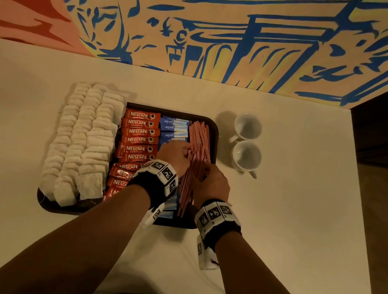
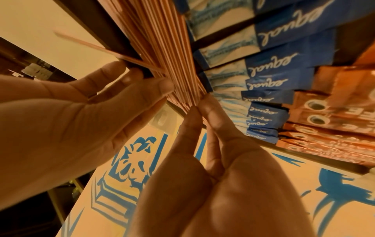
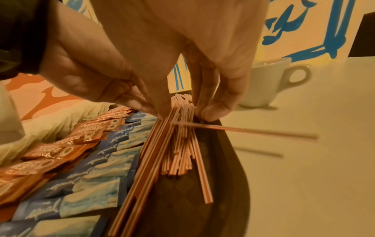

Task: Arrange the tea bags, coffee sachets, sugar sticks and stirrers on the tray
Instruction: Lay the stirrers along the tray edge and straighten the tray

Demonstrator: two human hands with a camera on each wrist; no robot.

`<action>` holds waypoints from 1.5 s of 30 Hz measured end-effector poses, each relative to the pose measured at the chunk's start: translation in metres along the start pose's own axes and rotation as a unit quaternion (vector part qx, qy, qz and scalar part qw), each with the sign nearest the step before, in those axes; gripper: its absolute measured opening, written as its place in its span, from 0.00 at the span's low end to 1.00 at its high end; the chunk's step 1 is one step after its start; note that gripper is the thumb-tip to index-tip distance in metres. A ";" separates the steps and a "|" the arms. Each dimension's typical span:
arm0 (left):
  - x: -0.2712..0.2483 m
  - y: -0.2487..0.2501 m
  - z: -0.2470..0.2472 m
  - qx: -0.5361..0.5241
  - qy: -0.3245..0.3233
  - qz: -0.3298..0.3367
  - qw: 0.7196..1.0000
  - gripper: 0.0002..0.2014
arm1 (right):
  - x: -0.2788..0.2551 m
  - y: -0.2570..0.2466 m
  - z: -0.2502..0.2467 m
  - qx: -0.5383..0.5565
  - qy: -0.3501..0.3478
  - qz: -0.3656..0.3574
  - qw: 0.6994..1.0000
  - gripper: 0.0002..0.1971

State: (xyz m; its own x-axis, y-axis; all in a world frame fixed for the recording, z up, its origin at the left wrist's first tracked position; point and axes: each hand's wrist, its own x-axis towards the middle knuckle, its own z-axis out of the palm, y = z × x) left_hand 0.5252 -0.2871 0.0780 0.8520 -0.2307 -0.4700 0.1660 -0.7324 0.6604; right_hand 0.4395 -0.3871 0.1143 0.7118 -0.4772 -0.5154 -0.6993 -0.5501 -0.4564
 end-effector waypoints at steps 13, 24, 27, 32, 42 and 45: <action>-0.016 -0.001 0.011 -0.056 0.054 -0.039 0.996 0.20 | -0.003 -0.002 0.001 -0.036 -0.016 -0.034 0.999 0.30; -0.023 0.002 0.010 -0.025 0.057 -0.011 0.998 0.17 | 0.001 0.042 -0.031 0.018 -0.001 0.085 0.996 0.27; -0.025 0.006 0.008 -0.011 0.078 0.001 0.997 0.18 | 0.006 0.046 -0.031 -0.007 -0.013 0.093 0.996 0.24; -0.027 0.006 0.005 0.033 0.076 -0.025 0.996 0.16 | 0.013 0.054 -0.027 -0.092 -0.040 0.095 0.990 0.17; -0.030 0.014 0.021 0.097 0.043 -0.065 0.992 0.18 | 0.009 0.054 -0.027 -0.146 -0.056 0.070 0.985 0.14; -0.032 0.015 0.023 0.108 0.051 -0.070 0.990 0.20 | 0.003 0.053 -0.033 -0.115 -0.052 0.069 0.990 0.15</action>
State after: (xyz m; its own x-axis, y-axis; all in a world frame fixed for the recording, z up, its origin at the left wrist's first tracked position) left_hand 0.4893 -0.3051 0.0895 0.8753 -0.0590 -0.4799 0.1858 -0.8753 0.4465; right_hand 0.4070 -0.4403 0.1121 0.5912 -0.4922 -0.6389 -0.7477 -0.6314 -0.2055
